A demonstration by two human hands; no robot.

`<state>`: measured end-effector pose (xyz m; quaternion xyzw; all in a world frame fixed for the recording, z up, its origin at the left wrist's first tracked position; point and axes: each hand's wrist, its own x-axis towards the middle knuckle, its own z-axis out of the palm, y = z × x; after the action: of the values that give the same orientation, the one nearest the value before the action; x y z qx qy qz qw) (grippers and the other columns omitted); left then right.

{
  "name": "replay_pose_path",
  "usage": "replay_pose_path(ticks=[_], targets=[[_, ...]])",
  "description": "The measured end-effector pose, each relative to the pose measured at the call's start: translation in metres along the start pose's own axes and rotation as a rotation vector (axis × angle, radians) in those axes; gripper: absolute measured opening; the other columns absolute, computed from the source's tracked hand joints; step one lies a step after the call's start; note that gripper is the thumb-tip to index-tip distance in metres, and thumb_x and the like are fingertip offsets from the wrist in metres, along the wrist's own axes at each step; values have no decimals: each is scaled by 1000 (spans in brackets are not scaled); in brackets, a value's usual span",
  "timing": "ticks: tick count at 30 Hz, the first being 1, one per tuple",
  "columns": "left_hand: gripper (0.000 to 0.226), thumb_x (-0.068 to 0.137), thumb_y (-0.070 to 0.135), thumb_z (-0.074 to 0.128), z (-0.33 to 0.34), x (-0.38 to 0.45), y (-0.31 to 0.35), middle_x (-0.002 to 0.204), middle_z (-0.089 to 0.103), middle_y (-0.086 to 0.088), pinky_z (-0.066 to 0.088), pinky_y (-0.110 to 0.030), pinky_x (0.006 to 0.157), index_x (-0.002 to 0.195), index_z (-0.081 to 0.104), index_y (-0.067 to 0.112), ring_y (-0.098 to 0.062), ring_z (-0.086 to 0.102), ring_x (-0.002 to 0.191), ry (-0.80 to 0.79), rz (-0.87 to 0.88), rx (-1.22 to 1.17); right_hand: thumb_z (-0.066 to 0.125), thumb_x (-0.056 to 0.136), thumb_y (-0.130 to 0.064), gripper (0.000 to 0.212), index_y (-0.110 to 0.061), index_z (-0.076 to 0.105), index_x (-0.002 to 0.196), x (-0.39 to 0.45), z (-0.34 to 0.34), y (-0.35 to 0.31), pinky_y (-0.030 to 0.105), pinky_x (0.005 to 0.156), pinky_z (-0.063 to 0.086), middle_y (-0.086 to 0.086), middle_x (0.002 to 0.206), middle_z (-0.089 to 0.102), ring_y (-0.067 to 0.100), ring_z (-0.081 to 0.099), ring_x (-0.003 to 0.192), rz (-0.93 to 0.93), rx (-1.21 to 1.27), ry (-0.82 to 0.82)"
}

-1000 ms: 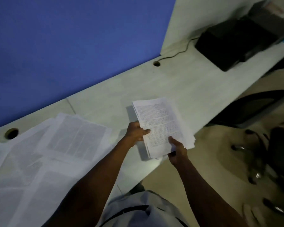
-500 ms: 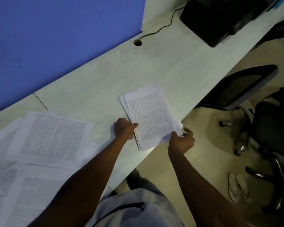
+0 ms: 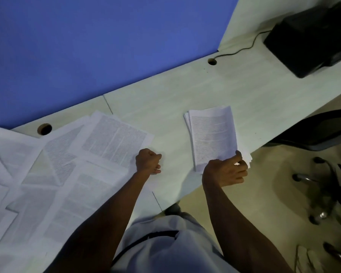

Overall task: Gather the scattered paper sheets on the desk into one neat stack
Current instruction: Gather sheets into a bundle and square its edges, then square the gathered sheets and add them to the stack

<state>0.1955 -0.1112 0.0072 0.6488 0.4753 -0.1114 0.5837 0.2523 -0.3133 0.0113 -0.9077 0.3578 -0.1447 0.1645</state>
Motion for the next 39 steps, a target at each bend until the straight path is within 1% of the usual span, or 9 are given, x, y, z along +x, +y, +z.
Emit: replay_pose_path(ticks=[4, 6, 12, 18, 23, 27, 31, 36, 39], targets=[[26, 86, 20, 78, -31, -7, -23, 80, 72, -20, 62, -44, 54, 94, 67, -2, -27, 69, 56, 53, 6, -18, 75, 75, -15, 55, -16, 51, 125, -14, -4, -3, 42, 87, 44, 14, 119, 56, 31, 56, 109, 409, 78, -82], [27, 85, 22, 79, -40, -8, -33, 81, 73, -18, 63, -44, 55, 92, 68, -1, -29, 71, 61, 68, 17, -23, 71, 80, -14, 52, -13, 49, 127, -18, -2, 6, 43, 90, 45, 16, 122, 54, 33, 54, 113, 474, 76, -50], [14, 85, 17, 78, -60, -10, -59, 81, 73, -12, 61, -34, 52, 86, 66, 9, -25, 71, 59, 159, 63, 14, 67, 88, -4, 46, -13, 55, 132, -47, -4, 30, 45, 95, 50, 17, 131, 54, 35, 56, 119, 232, 380, -319], [12, 80, 17, 78, -78, -10, -82, 81, 73, -9, 64, -46, 62, 86, 68, 15, -26, 72, 60, 262, 86, 23, 64, 91, -12, 30, -19, 60, 120, -84, -3, 27, 45, 86, 59, 5, 117, 61, 28, 67, 101, 113, 476, -523], [26, 80, 12, 77, -97, -17, -101, 106, 71, -10, 52, -28, 79, 104, 69, 5, -26, 68, 95, 456, 193, 173, 67, 89, -12, 29, -19, 64, 117, -113, 3, 8, 40, 89, 59, 5, 115, 69, 24, 69, 99, -119, 395, -780], [44, 71, 16, 79, -129, -30, -119, 118, 60, -17, 51, -44, 81, 112, 63, 10, -34, 57, 105, 713, 147, 374, 72, 87, -19, 38, -16, 63, 124, -153, 8, -7, 31, 86, 53, 7, 120, 66, 25, 66, 107, -470, 229, -965], [77, 68, 37, 81, -171, -42, -146, 139, 42, -20, 36, -55, 104, 132, 46, 11, -42, 43, 127, 691, -64, 490, 72, 88, -30, 53, -19, 56, 137, -180, 9, -23, 42, 102, 46, 9, 141, 53, 31, 50, 130, -918, -10, -844], [104, 66, 76, 72, -203, -45, -183, 146, 33, -17, 42, -56, 100, 140, 30, 15, -39, 38, 132, 574, -168, 682, 51, 103, -39, 81, -18, 4, 165, -192, 26, -52, 54, 125, 14, 12, 172, 9, 31, 6, 159, -1497, -339, -948], [118, 58, 89, 64, -213, -41, -182, 142, 38, -18, 41, -55, 100, 141, 32, 13, -40, 44, 128, 615, -179, 753, 50, 103, -36, 85, -12, -5, 164, -205, 22, -48, 57, 124, 17, 17, 168, 21, 35, 20, 156, -1563, -408, -919]])
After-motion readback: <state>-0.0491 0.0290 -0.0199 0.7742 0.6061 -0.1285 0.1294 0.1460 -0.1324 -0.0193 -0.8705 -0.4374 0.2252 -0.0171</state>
